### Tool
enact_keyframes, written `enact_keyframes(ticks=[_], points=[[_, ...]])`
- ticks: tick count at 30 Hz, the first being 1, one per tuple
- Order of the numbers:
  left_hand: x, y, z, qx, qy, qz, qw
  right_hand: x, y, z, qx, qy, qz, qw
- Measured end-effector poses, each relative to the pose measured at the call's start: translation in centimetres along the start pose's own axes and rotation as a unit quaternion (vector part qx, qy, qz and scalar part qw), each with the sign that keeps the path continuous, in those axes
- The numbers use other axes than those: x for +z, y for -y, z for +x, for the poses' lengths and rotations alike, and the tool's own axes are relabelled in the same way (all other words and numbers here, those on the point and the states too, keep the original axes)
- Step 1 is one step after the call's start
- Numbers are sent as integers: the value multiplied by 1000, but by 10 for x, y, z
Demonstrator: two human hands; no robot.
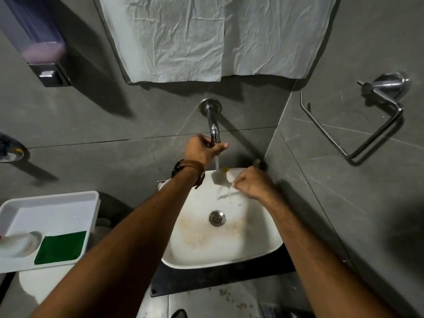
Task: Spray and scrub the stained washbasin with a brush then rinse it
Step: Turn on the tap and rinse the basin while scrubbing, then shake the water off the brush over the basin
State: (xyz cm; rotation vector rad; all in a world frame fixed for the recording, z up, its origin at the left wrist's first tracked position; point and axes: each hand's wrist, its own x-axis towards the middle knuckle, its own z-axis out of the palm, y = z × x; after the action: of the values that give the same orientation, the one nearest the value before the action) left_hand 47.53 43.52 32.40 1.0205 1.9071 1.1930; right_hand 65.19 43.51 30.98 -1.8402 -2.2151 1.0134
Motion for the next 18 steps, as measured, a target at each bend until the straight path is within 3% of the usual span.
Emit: enact_keyframes(ticks=[5, 9, 13, 18], points=[[17, -2, -5, -12, -99, 20, 995, 19, -15, -19, -28, -60, -114, 991], [18, 5, -14, 35, -139, 10, 990, 34, -25, -31, -24, -50, -152, 987], [14, 39, -35, 51, -156, -16, 986, 49, -29, -40, -24, -36, -156, 987], [-10, 110, -75, -9, -227, 21, 974, 68, -12, -49, -42, -10, -110, 993]])
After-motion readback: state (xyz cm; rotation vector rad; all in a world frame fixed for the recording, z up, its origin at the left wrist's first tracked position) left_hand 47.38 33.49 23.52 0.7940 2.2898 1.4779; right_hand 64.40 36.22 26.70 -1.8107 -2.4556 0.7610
